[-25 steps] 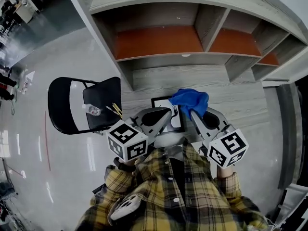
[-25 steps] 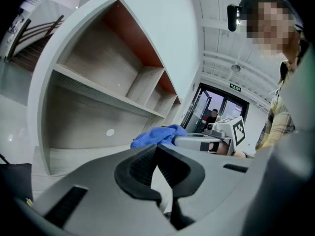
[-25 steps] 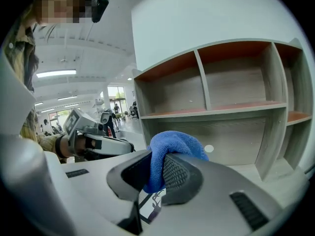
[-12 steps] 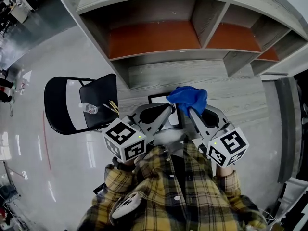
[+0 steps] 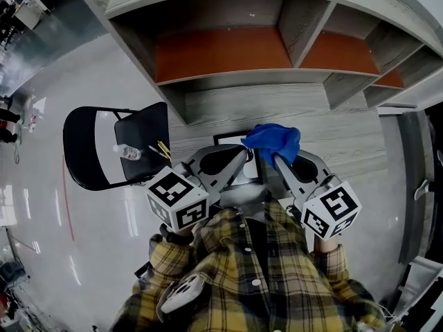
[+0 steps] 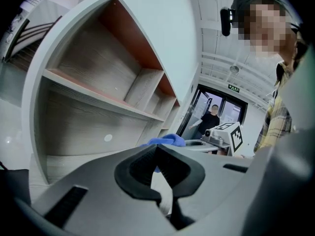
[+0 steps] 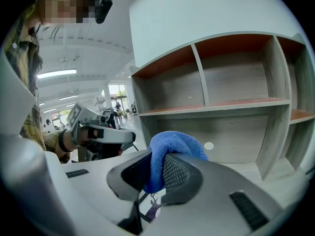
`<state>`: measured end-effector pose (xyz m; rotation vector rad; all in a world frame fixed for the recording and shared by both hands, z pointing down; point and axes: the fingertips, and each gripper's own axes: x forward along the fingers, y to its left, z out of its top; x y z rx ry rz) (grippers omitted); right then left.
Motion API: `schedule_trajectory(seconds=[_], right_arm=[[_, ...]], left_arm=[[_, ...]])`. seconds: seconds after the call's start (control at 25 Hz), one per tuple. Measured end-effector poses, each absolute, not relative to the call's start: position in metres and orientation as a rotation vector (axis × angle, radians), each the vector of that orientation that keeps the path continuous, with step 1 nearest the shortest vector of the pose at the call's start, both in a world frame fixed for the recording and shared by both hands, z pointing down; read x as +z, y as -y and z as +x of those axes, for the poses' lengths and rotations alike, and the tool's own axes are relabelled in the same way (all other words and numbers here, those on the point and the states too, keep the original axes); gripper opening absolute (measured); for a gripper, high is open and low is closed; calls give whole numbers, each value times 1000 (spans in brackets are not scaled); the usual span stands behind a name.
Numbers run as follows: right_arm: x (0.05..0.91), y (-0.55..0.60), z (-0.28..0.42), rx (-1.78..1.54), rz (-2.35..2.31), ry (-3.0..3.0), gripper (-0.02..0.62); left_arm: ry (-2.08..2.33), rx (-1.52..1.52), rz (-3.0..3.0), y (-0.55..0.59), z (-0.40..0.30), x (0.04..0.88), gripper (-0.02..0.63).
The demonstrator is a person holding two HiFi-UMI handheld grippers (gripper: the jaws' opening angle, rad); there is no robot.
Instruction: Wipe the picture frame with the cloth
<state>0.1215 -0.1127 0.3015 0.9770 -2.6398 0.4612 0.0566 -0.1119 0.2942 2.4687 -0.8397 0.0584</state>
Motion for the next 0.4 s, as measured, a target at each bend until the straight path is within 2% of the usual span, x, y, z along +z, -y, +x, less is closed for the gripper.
schedule_trajectory(seconds=[0.4], right_arm=[[302,106,117,430,919,2634,52]], left_arm=[[853,59,2471,107,55,292,6]])
